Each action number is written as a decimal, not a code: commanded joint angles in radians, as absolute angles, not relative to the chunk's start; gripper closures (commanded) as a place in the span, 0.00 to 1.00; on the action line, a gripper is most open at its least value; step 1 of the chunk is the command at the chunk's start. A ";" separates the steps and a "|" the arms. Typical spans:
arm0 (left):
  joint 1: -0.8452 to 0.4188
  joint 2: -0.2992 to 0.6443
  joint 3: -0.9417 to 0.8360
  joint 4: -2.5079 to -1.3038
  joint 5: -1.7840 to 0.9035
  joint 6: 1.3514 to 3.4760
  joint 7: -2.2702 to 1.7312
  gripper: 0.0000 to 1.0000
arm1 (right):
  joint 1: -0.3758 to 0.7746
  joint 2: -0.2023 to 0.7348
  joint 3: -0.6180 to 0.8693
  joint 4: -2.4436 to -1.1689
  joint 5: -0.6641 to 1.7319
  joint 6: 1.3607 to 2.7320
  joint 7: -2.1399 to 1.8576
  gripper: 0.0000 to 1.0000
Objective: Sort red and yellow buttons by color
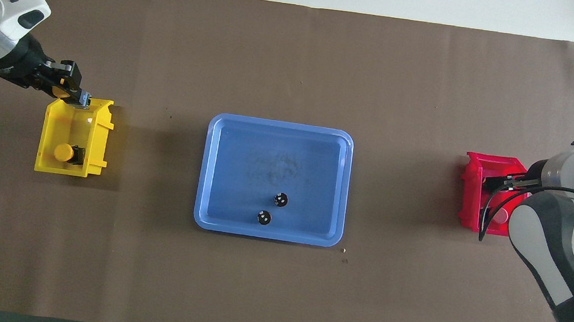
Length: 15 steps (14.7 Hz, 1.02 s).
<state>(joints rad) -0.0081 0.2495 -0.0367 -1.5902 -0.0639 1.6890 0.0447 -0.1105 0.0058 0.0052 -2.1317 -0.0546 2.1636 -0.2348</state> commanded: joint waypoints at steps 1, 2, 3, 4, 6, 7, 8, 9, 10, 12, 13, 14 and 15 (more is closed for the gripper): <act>0.026 0.212 -0.048 -1.681 -0.048 1.753 0.104 0.99 | -0.115 -0.008 0.021 -1.940 -0.045 1.938 -0.215 0.00; 0.028 0.187 -0.048 -1.739 -0.046 1.803 0.106 0.99 | -0.106 -0.015 0.028 -1.878 -0.040 1.865 -0.198 0.00; 0.028 0.169 -0.048 -1.791 -0.046 1.850 0.106 0.99 | -0.095 -0.023 0.031 -1.827 -0.040 1.798 -0.160 0.00; 0.026 0.147 -0.048 -1.846 -0.046 1.897 0.106 0.99 | -0.097 -0.034 0.031 -1.780 -0.037 1.733 -0.120 0.00; 0.031 0.127 -0.046 -1.914 -0.046 1.974 0.115 0.99 | -0.098 -0.043 0.029 -1.688 -0.037 1.611 -0.098 0.00; 0.050 0.127 -0.048 -1.933 -0.046 1.995 0.132 0.99 | -0.097 -0.044 0.031 -1.655 -0.037 1.568 -0.097 0.00; 0.054 0.126 -0.048 -1.948 -0.046 2.011 0.149 0.99 | -0.097 -0.049 0.029 -1.634 -0.038 1.534 -0.092 0.00; 0.055 0.124 -0.048 -1.972 -0.046 2.031 0.153 0.99 | -0.097 -0.049 0.029 -1.617 -0.040 1.511 -0.092 0.00; 0.055 0.123 -0.048 -1.999 -0.046 2.067 0.153 0.99 | -0.103 -0.046 0.029 -1.602 -0.038 1.502 -0.094 0.00; 0.055 0.121 -0.048 -2.045 -0.046 2.132 0.152 0.99 | -0.121 -0.034 0.012 -1.562 -0.035 1.499 -0.094 0.00; 0.054 0.124 -0.048 -2.051 -0.046 2.138 0.152 0.99 | -0.139 -0.025 0.008 -1.552 -0.034 1.490 -0.097 0.00; 0.054 0.129 -0.048 -2.051 -0.046 2.141 0.152 0.97 | -0.147 -0.028 0.011 -1.557 -0.034 1.480 -0.095 0.00; 0.054 0.132 -0.048 -2.055 -0.046 2.149 0.153 0.90 | -0.146 -0.028 0.008 -1.563 -0.031 1.476 -0.098 0.00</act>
<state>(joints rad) 0.0477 0.1599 -0.0434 -2.0140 -0.0612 2.1118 0.1405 -0.1273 -0.0514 0.0029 -1.5928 -0.0480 1.5066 -0.1024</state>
